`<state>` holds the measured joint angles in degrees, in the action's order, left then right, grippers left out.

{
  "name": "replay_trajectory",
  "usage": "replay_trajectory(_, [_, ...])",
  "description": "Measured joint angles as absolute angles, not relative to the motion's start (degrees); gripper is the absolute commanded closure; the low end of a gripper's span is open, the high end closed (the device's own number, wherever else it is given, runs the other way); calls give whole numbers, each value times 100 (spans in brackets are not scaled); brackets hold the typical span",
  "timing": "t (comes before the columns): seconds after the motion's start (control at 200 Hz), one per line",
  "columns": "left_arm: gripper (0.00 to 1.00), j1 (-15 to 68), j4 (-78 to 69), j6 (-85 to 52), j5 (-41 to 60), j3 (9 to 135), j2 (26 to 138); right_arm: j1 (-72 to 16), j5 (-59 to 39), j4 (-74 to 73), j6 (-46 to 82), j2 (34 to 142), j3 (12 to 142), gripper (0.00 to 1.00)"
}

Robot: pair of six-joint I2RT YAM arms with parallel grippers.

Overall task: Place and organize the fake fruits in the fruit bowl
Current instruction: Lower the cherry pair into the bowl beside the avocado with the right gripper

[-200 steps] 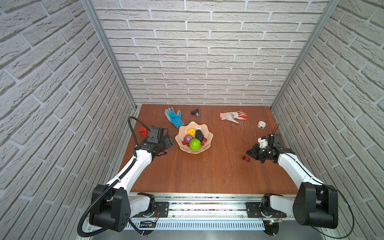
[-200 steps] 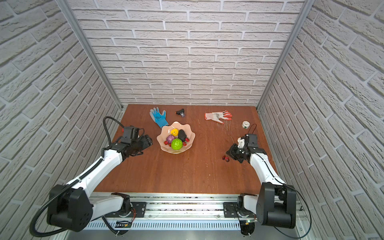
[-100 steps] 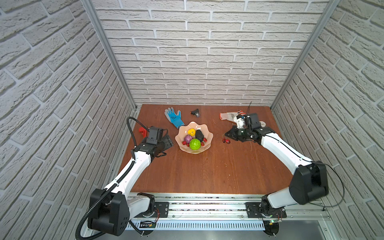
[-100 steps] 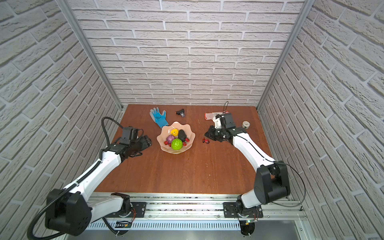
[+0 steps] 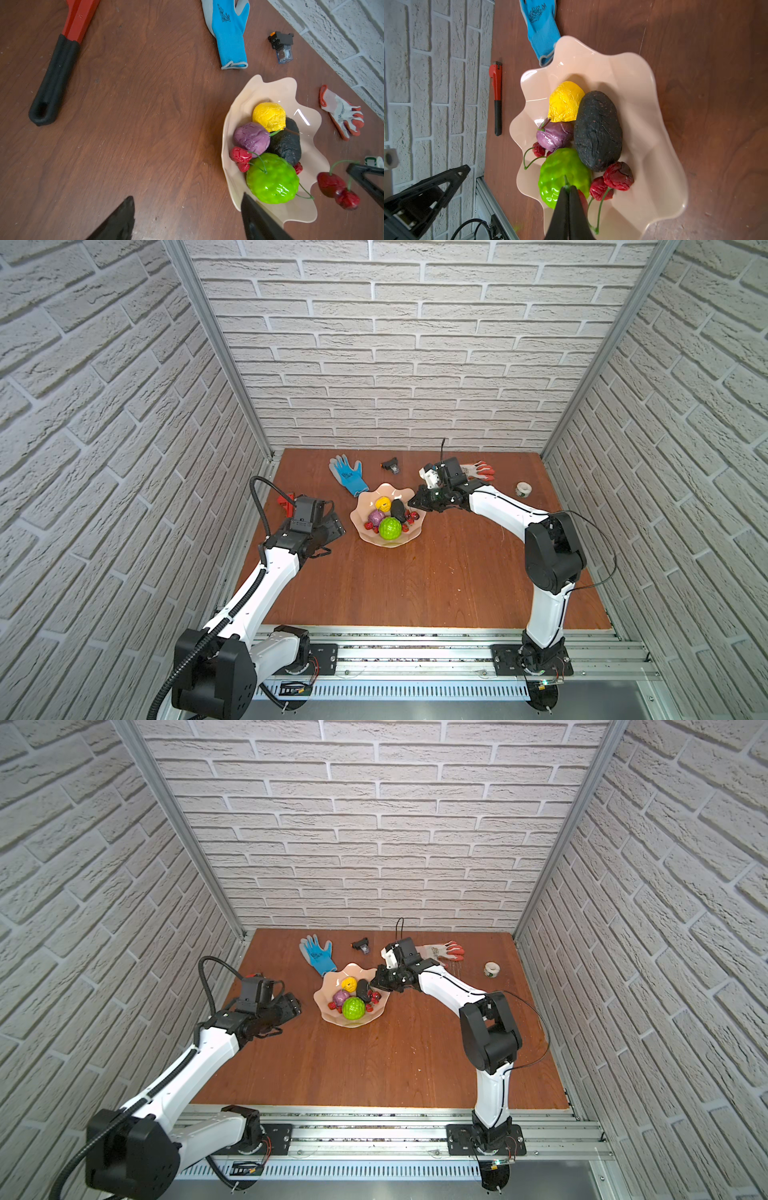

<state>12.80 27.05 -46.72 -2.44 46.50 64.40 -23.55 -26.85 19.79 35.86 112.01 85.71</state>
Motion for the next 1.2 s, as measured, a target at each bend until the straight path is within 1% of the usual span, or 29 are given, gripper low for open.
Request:
replay_trajectory(0.415, [20,1238,2703,-4672,-244,4567,6440,-2399,-2421,1872,3603,11321,8462,94])
replay_trajectory(0.77, [20,1238,2705,-4670,-250,4567,6431,-2397,-2115,1498,3625,11469,8438,94])
replay_trajectory(1.195, [20,1236,2707,-4672,-252,4567,6431,-2397,-1911,1343,3739,11522,7961,95])
